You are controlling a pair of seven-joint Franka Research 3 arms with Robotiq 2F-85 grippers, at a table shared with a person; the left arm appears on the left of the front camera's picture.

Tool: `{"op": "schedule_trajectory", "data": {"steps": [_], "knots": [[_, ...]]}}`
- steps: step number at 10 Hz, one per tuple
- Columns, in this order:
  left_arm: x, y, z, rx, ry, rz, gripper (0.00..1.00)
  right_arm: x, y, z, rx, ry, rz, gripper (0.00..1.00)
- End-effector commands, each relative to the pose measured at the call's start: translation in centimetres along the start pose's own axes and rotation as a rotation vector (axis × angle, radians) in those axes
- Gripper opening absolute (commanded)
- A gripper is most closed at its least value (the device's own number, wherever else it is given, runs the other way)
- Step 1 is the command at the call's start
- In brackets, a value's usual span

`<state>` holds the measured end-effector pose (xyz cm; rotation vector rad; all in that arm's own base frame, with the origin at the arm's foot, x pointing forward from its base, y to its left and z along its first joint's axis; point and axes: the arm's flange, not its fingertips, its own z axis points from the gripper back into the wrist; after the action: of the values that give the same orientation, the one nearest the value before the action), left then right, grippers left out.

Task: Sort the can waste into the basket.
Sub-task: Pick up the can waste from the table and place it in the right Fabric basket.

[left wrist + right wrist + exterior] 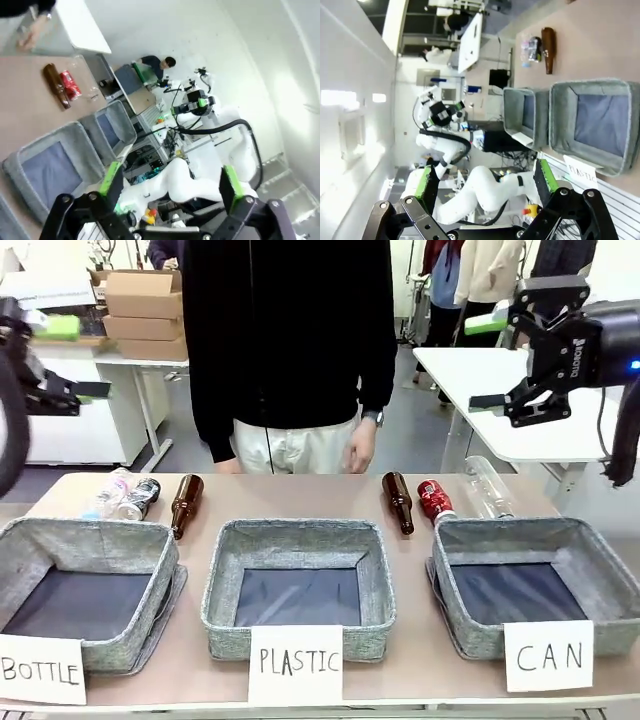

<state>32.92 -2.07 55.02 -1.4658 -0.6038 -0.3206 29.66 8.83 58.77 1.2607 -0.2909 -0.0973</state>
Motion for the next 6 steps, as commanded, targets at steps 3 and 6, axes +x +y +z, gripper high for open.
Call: {"op": "schedule_trajectory", "data": {"steps": [3,6], "knots": [[-0.02,-1.81,1.52,-0.049,0.001,-0.064,1.00,-0.51,0.63,-0.05,-0.021,0.032,0.046,1.00],[-0.02,-1.81,1.52,-0.049,0.001,-0.064,1.00,-0.51,0.63,-0.05,-0.021,0.032,0.046,1.00]]}}
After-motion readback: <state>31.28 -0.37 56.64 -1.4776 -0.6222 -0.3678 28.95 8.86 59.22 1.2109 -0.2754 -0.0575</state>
